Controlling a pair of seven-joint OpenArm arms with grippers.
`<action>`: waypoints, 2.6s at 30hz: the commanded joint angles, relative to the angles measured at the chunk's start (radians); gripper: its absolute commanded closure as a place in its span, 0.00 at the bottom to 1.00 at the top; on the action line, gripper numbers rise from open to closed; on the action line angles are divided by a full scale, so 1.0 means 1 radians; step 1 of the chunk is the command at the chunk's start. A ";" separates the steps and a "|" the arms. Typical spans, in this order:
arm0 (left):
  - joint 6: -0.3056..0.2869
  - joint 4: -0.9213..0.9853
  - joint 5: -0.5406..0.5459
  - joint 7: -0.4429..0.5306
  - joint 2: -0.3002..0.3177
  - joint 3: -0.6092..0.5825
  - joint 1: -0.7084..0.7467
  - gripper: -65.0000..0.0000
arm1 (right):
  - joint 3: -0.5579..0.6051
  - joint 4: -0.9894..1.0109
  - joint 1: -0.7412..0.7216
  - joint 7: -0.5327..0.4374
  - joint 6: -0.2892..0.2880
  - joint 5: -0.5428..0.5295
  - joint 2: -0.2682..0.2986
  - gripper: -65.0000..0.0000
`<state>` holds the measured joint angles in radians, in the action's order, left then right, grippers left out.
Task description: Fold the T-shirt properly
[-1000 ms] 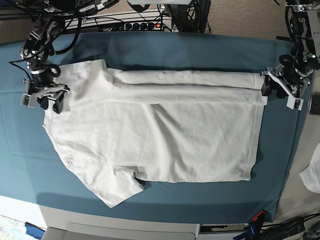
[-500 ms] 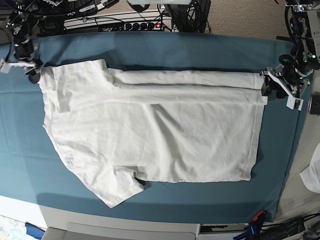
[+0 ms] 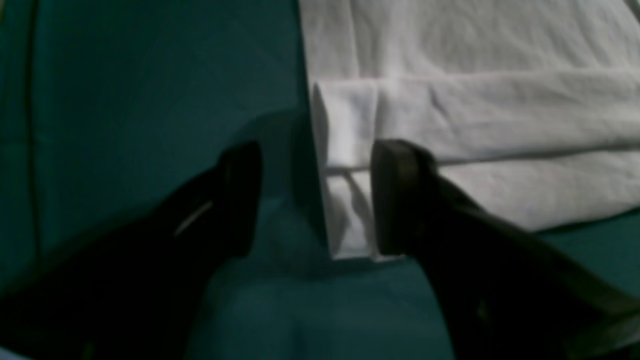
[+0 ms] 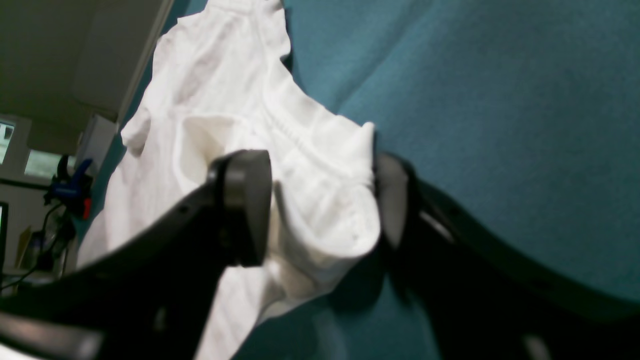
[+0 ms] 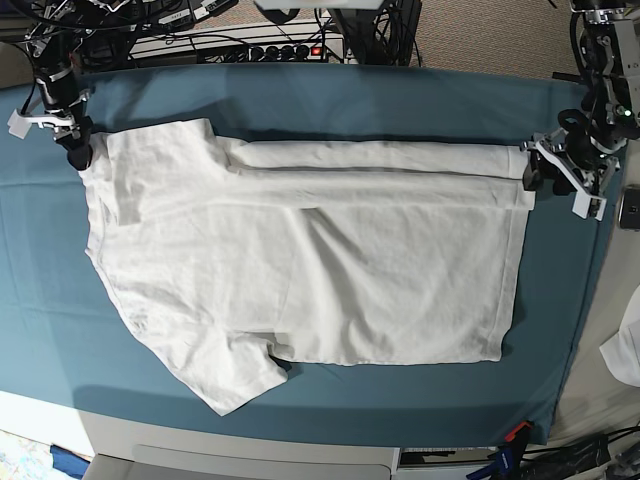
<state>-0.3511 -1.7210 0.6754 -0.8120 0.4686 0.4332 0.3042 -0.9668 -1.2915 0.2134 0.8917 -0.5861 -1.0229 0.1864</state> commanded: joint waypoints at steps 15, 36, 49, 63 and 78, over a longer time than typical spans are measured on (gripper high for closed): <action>0.042 -0.016 0.060 -0.071 0.019 0.010 0.059 0.46 | -0.001 -0.007 0.002 0.021 0.007 0.010 0.010 0.99; 0.037 -0.016 0.106 -0.063 -0.074 0.010 0.059 1.00 | -0.001 -0.008 0.006 0.030 0.005 0.010 0.030 1.00; 0.016 -0.081 0.123 -0.092 -0.055 0.090 0.149 1.00 | -0.002 -0.068 0.130 0.040 -0.016 -0.007 0.079 1.00; 0.011 -0.101 0.141 -0.097 -0.089 0.148 0.239 1.00 | -0.002 -0.244 0.316 0.022 -0.016 0.003 0.080 1.00; 0.014 -0.101 0.132 -0.100 -0.092 0.148 0.266 1.00 | -0.002 -0.244 0.316 -0.009 -0.016 0.029 0.079 1.00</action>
<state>-0.3473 -1.8084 0.8211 -0.9161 0.3622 0.5671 0.5621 -0.9562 -1.5188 0.5213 0.9230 -0.6037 -0.9924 0.2405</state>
